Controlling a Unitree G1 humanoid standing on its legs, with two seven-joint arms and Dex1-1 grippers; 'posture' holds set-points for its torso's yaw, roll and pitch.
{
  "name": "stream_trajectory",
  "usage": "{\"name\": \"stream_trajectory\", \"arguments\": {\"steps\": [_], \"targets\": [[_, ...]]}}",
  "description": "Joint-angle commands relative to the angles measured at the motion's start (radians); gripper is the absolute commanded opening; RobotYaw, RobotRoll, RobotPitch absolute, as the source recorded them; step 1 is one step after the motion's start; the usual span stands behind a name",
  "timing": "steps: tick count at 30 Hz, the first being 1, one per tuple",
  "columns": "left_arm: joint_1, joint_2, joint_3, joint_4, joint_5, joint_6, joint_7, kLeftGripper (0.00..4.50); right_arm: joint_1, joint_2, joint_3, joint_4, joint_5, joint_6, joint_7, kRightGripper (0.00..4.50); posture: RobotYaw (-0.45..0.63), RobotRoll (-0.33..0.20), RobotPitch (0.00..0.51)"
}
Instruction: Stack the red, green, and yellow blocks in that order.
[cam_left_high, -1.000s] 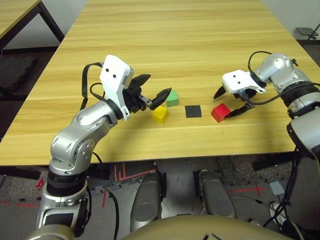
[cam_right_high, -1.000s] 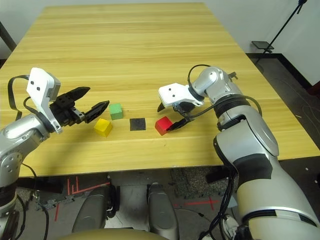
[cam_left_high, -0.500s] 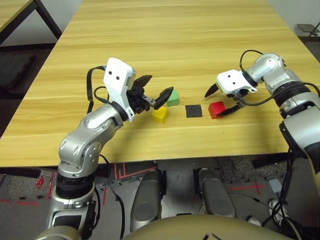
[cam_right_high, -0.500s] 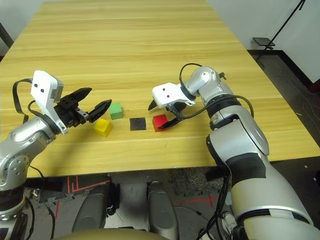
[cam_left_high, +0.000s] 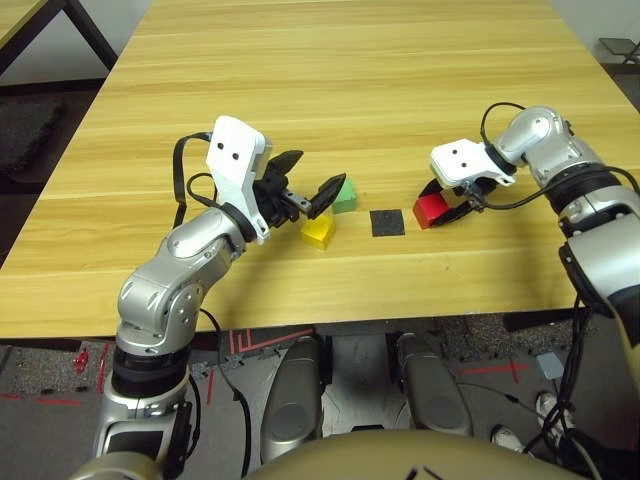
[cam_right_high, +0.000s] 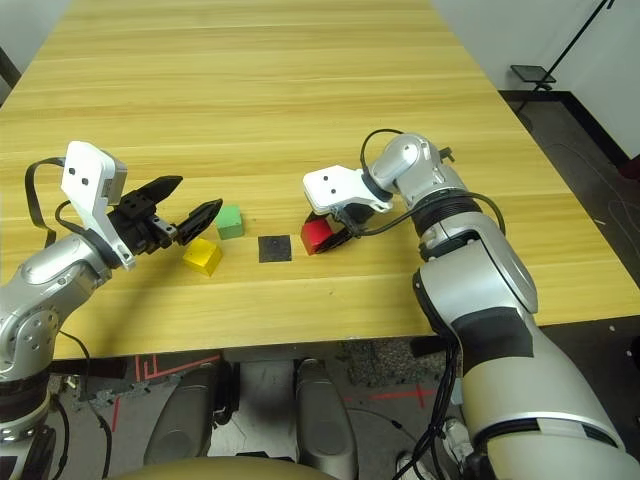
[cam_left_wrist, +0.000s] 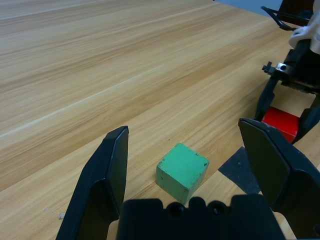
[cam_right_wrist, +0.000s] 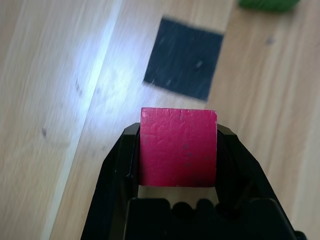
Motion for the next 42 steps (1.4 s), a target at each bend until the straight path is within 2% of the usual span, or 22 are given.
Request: {"name": "stream_trajectory", "arguments": {"steps": [1, 5, 8, 24, 31, 36, 39, 42], "targets": [[-0.004, 0.01, -0.006, 0.018, 0.011, 0.002, -0.013, 4.5, 0.019, 0.006, -0.002, -0.174, 0.034, 0.171, 0.006, 2.05, 0.46, -0.292, 0.168], [-0.016, 0.009, -0.006, 0.024, 0.015, 0.004, -0.015, 4.5, 0.073, -0.003, -0.008, -0.37, 0.006, 0.361, 0.002, 2.05, 0.47, -0.296, 0.163], [-0.024, 0.006, -0.007, 0.028, 0.02, 0.002, -0.012, 4.5, 0.105, 0.001, -0.012, -0.449, -0.024, 0.442, -0.021, 2.05, 0.48, -0.297, 0.165], [0.007, -0.008, 0.015, -0.037, 0.015, 0.043, 0.041, 4.5, 0.133, 0.072, -0.007, -0.455, -0.093, 0.473, -0.105, 2.05, 0.52, -0.296, 0.184], [-0.075, -0.008, 0.015, -0.011, -0.004, 0.138, 0.059, 4.5, 0.153, 0.072, -0.02, -0.476, -0.107, 0.517, -0.131, 4.45, 0.49, -0.271, 0.162], [-0.233, -0.014, 0.006, 0.058, -0.045, 0.352, 0.085, 4.5, 0.138, 0.025, -0.105, -0.487, -0.077, 0.593, -0.152, 4.45, 0.48, -0.231, 0.137], [-0.35, -0.054, 0.003, 0.12, -0.045, 0.528, 0.13, 4.5, 0.094, -0.053, -0.174, -0.44, -0.063, 0.617, -0.159, 4.45, 0.46, -0.203, 0.121], [-0.426, -0.086, -0.003, 0.194, -0.02, 0.615, 0.158, 4.5, 0.075, -0.117, -0.221, -0.422, -0.056, 0.656, -0.175, 4.45, 0.43, -0.177, 0.111]]}}
